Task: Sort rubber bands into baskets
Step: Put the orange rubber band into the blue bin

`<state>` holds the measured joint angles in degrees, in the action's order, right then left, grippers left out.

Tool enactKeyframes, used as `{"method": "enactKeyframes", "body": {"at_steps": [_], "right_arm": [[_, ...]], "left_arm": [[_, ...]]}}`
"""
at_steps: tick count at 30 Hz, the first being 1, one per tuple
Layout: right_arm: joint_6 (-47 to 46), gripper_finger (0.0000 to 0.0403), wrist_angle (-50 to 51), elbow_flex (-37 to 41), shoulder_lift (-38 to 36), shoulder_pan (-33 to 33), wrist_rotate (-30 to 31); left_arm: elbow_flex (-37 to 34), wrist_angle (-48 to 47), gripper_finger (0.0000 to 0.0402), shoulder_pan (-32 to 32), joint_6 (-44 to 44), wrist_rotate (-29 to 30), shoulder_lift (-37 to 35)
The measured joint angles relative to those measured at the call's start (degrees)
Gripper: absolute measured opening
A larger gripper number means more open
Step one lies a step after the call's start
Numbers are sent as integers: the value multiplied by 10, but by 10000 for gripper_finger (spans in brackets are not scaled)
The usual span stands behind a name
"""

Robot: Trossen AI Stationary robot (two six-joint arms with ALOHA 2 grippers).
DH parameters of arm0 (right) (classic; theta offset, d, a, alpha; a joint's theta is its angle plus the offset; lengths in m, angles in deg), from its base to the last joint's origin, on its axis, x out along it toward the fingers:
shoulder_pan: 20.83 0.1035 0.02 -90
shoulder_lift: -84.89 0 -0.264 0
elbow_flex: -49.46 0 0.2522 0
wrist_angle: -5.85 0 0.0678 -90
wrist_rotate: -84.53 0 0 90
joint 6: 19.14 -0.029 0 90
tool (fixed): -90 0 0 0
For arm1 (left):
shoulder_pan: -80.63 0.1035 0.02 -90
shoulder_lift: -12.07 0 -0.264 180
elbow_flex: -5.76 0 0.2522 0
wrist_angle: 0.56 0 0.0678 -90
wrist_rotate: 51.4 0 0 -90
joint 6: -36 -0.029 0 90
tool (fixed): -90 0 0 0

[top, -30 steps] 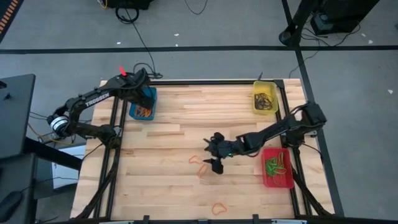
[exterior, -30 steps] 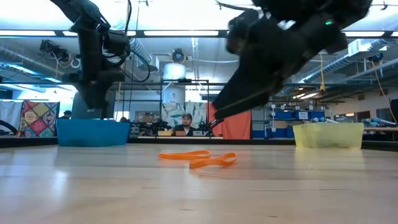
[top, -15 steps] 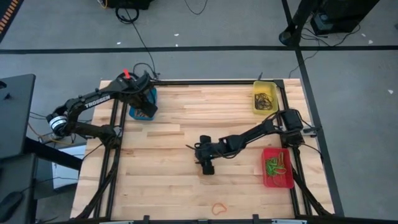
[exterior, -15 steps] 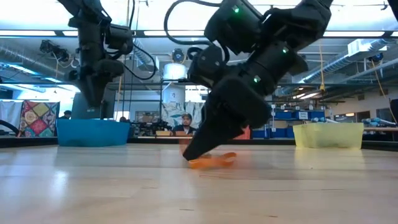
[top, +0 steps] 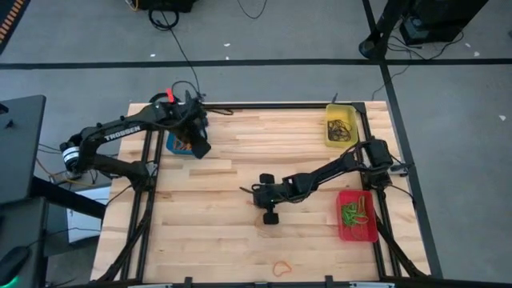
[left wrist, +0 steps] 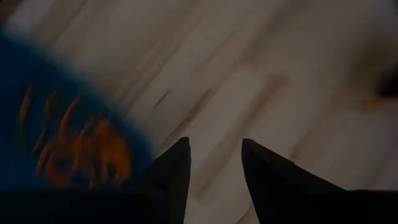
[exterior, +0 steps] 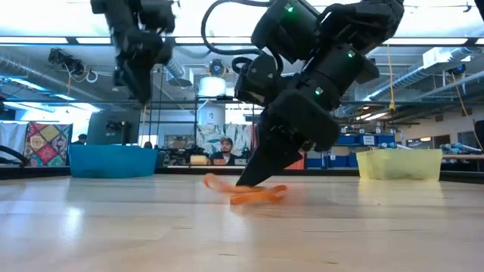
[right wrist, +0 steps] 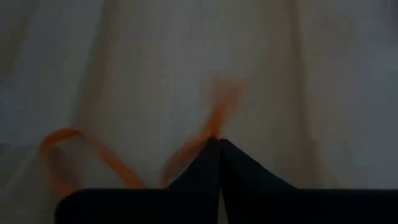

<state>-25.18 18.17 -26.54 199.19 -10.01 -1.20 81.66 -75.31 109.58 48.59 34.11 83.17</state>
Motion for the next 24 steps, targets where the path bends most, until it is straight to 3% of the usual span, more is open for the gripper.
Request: {"method": "enactKeyframes", "body": {"at_steps": [5,9,17,24], "right_arm": [[-22,6,15,2,-54,-12,26],[-23,5,22,1,-100,-22,52],[-12,3,15,0,-179,-35,117],[7,2,5,0,-228,-43,223]], "left_arm": [[6,84,147,-79,-82,-57,0],[5,144,147,-130,-122,-60,6],[5,289,147,-169,-106,-64,5],[5,325,147,-173,-57,-67,5]]}}
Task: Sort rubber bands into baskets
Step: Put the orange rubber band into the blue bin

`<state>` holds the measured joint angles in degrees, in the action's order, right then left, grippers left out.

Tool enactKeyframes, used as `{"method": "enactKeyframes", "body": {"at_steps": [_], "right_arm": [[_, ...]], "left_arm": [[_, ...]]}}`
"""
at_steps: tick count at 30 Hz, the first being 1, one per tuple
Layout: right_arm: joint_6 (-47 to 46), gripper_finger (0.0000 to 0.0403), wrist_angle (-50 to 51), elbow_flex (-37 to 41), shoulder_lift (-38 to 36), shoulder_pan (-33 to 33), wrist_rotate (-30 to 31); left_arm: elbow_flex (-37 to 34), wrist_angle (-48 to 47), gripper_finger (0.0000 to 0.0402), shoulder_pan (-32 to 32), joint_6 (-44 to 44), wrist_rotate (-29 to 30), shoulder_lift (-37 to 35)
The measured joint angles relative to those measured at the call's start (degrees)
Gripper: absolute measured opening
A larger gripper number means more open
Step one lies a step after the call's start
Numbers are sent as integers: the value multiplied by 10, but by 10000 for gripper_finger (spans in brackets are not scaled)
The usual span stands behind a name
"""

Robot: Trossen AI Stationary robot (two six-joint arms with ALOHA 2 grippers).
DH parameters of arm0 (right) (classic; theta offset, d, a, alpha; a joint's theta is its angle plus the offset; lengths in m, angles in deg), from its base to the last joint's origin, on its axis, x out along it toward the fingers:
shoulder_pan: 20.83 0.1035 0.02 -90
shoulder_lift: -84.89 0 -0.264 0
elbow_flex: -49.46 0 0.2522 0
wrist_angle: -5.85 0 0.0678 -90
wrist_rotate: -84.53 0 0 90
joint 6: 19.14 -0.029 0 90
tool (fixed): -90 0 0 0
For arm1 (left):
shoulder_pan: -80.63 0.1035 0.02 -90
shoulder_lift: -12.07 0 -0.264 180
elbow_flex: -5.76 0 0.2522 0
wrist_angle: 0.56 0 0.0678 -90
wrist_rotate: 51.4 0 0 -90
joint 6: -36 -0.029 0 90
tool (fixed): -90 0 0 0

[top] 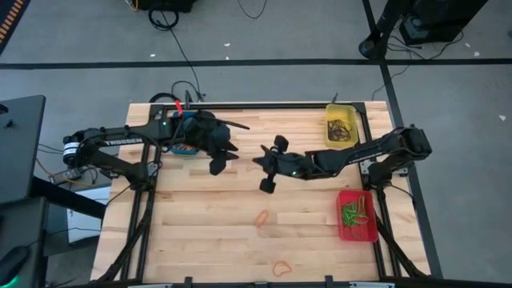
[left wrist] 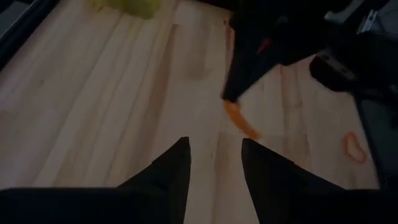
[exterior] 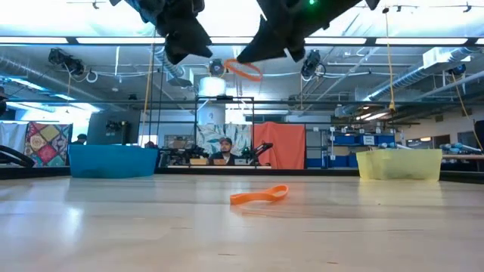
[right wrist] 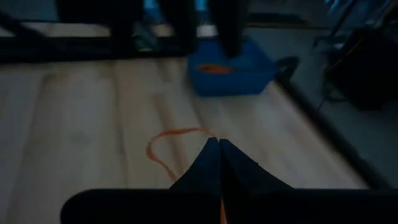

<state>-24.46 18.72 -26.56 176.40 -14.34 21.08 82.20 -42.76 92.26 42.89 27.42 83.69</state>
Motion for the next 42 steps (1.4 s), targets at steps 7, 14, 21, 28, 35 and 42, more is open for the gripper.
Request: {"method": "enactKeyframes", "body": {"at_steps": [7,14,21,28,35,42], "right_arm": [[66,2,-53,0,-5,-19,39],[106,3,-85,0,-2,-29,56],[115,3,-85,0,-2,-25,69],[115,3,-85,0,-2,-25,66],[101,15,-79,0,-3,-32,44],[-58,85,-17,0,-1,-72,-46]], "left_arm": [[0,66,147,0,117,11,26],[0,99,147,-1,174,-5,86],[0,104,131,-1,158,-12,106],[0,126,15,11,144,-11,105],[0,124,4,26,141,-13,104],[0,80,2,54,126,-24,104]]}}
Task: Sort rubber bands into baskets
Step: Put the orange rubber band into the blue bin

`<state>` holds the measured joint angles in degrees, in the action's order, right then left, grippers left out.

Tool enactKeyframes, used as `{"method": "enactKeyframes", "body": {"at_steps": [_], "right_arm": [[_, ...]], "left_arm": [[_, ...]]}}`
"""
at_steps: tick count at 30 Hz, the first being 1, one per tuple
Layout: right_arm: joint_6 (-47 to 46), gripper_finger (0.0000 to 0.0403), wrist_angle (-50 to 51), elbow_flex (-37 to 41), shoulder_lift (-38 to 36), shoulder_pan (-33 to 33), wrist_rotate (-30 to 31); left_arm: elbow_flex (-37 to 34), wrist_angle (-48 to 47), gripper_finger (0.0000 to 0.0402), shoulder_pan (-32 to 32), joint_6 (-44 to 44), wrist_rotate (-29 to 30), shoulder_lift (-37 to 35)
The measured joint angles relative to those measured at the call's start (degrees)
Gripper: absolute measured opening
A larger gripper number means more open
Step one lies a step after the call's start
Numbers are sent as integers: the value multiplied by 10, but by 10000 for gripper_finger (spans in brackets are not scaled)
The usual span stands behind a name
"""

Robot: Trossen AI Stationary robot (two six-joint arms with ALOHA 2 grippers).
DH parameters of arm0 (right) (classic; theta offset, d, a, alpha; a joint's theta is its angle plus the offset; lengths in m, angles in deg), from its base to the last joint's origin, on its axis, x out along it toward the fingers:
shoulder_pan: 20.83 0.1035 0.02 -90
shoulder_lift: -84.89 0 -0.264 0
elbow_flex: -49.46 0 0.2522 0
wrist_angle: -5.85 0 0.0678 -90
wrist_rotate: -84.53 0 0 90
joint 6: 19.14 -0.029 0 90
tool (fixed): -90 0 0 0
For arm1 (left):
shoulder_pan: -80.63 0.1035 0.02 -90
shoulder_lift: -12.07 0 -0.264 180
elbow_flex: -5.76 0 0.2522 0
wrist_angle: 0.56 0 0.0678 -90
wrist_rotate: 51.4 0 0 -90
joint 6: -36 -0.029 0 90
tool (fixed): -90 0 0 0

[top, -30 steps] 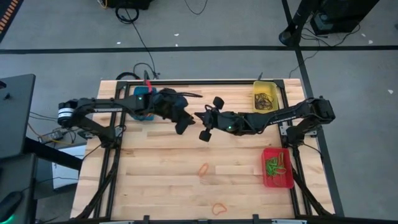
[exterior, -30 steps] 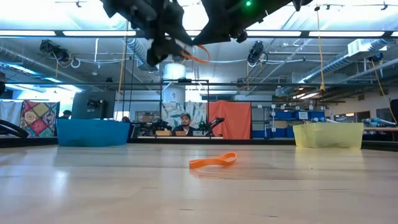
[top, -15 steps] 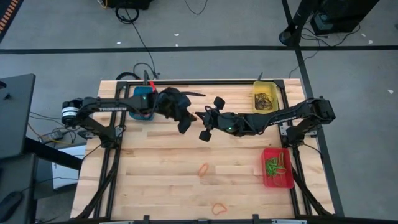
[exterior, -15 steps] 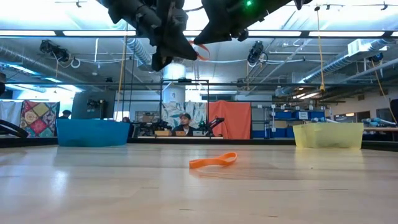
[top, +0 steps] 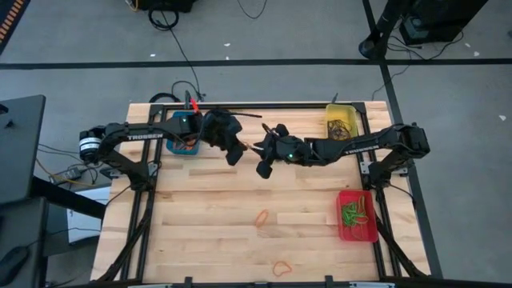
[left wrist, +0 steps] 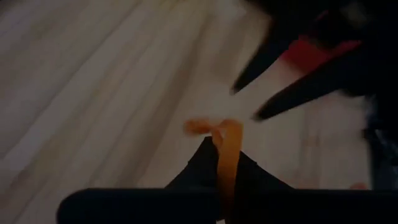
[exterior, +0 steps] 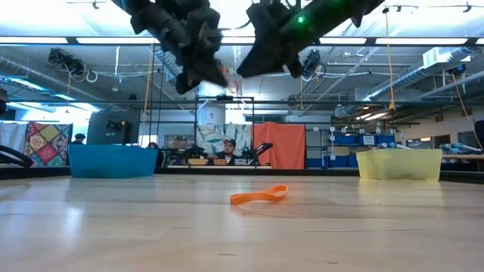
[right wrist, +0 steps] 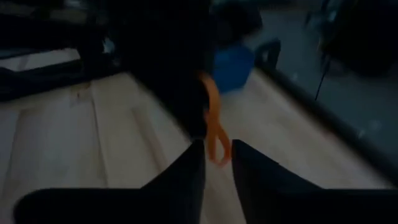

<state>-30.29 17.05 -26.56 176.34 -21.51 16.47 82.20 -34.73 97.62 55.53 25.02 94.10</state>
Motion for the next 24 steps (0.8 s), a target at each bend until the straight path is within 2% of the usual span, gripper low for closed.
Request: {"method": "enactKeyframes", "body": {"at_steps": [6,9,13,17,21,24], "right_arm": [[-105,151,69,0,2,-14,-26],[-158,174,100,0,3,-14,-40],[-216,181,110,19,3,-9,-67],[-252,178,103,48,4,7,-78],[-298,176,86,79,4,20,-144],[-318,176,82,92,4,40,-160]], "left_arm": [[0,-162,1,56,-41,84,-12],[0,-259,1,87,-67,194,-22],[0,-370,1,134,-101,323,-23],[0,-389,1,190,-118,334,-20],[0,-394,3,237,-94,332,-20],[0,-397,4,265,-85,332,-20]]}}
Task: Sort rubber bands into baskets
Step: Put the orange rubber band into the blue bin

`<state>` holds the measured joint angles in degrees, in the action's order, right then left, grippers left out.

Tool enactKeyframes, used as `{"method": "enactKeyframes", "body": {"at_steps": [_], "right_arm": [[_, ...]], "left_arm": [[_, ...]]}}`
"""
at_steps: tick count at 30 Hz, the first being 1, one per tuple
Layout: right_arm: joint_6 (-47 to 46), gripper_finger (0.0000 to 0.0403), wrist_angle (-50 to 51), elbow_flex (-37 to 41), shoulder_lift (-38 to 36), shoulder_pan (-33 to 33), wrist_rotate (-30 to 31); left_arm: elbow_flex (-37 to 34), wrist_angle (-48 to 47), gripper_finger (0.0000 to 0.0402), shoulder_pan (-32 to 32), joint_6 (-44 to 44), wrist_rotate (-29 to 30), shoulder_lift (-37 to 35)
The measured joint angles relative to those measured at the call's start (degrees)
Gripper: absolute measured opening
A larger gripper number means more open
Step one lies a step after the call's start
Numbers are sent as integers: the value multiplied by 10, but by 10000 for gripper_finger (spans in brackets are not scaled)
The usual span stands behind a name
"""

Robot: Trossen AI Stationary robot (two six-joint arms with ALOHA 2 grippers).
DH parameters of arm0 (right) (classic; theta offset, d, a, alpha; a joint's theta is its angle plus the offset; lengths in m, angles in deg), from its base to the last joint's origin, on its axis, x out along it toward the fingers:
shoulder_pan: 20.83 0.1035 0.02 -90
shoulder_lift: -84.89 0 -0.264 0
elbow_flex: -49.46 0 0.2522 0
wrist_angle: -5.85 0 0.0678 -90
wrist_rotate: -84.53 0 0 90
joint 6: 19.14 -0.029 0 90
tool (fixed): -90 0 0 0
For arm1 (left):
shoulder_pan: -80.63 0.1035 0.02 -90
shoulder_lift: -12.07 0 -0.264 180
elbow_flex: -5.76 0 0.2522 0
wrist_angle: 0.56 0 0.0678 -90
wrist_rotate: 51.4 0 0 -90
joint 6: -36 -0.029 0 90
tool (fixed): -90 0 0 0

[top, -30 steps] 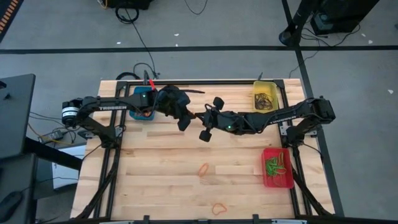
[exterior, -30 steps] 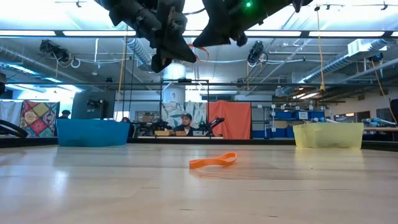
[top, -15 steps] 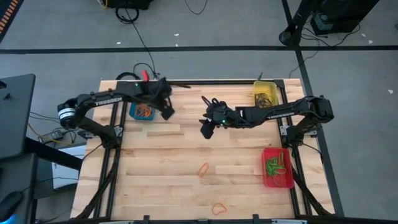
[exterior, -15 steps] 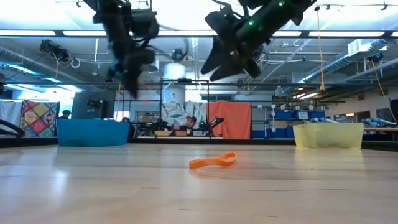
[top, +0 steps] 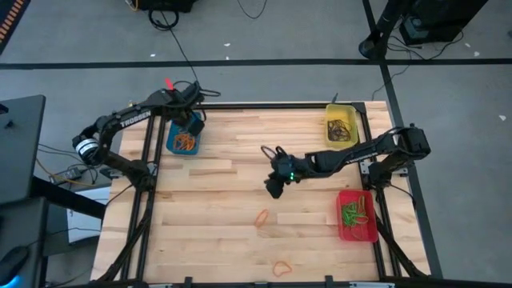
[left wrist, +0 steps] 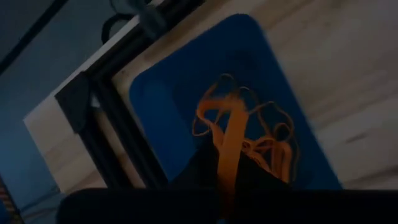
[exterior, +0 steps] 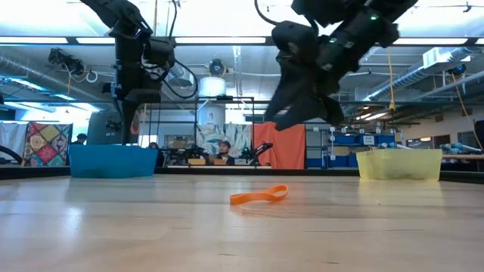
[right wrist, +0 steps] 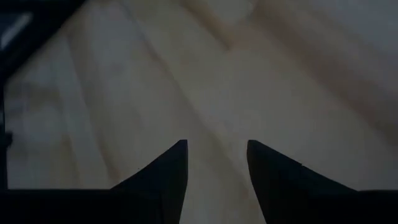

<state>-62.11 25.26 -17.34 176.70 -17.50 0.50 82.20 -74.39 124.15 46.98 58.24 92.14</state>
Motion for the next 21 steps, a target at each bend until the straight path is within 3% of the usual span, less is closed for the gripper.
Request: {"method": "enactKeyframes", "body": {"at_steps": [6,12,16,21], "right_arm": [[-5,176,-1,11,0,36,-3],[-12,176,-82,12,0,66,12],[38,176,-115,12,12,78,17],[146,176,-121,12,44,105,-5]], "left_arm": [[0,1,28,22,12,-1,0],[0,7,112,22,32,0,3],[0,1,158,23,44,2,9],[0,-7,176,9,77,-50,-2]]}}
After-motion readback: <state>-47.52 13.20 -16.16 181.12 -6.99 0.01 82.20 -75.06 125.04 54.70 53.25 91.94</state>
